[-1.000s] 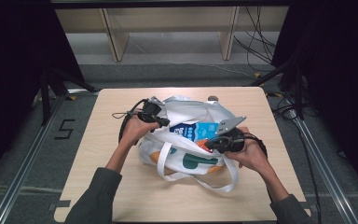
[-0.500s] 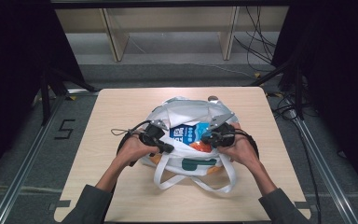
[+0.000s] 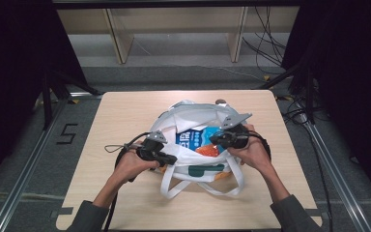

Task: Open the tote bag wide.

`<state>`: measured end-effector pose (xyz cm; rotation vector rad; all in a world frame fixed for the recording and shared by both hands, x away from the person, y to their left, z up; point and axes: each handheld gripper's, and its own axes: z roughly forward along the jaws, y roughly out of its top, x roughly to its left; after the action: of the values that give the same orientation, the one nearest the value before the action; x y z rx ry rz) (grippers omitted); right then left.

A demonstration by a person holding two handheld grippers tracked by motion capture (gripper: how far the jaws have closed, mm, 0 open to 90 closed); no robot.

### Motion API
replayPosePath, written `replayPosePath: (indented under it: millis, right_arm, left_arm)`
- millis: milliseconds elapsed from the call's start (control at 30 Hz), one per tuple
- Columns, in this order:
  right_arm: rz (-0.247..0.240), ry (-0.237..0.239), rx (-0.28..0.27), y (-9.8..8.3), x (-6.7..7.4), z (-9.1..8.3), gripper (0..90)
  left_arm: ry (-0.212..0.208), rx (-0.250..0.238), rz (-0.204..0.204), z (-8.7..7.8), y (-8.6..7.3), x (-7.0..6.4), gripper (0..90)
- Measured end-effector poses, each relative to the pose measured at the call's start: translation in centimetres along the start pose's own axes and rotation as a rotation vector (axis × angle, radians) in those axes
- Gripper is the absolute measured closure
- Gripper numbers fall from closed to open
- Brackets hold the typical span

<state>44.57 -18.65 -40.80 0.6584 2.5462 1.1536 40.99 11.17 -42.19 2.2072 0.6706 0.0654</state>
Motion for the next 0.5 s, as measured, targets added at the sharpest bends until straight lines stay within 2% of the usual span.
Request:
replayPosePath:
  millis: [67,100,167,200,267,333,367,400,467,500]
  right_arm:
    - [0.018,-0.030,-0.016,0.0,-0.8,-1.1,90.0]
    - [0.018,-0.030,-0.016,0.0,-0.8,-1.1,90.0]
    - [0.031,-0.047,-0.031,-0.2,-1.1,-1.7,90.0]
    - [0.020,-0.059,-0.040,-0.3,-1.3,-1.9,90.0]
    - [0.034,-0.053,-0.035,-0.6,-1.4,-2.3,90.0]
    - [0.051,-0.069,-0.050,-0.9,-1.2,-2.7,90.0]
    - [0.029,-0.079,-0.056,-1.0,-1.4,-2.9,90.0]
    - [0.026,-0.074,-0.060,-1.1,-1.4,-3.0,90.0]
    - [0.034,-0.081,-0.081,-1.4,-1.5,-3.4,89.9]
    - [0.038,-0.082,-0.081,-1.5,-1.4,-3.6,88.4]
  left_arm:
    - [0.012,-0.040,0.001,-0.5,0.5,-0.2,87.9]
    - [0.022,-0.062,-0.004,-0.7,0.7,-0.3,87.9]
    - [0.035,-0.077,0.005,-1.1,0.8,-0.5,88.3]
    - [0.038,-0.087,-0.002,-1.2,0.7,-0.7,88.4]
    - [0.048,-0.102,0.007,-1.5,0.4,-1.0,88.2]
    - [0.057,-0.116,0.005,-1.7,0.0,-1.2,87.9]
    - [0.072,-0.128,0.004,-2.0,-0.3,-1.3,87.4]
    - [0.083,-0.146,0.012,-2.4,-0.7,-1.2,86.9]
    - [0.075,-0.157,-0.012,-2.9,-1.3,-1.3,85.7]
    - [0.079,-0.167,-0.010,-3.2,-1.5,-1.4,84.3]
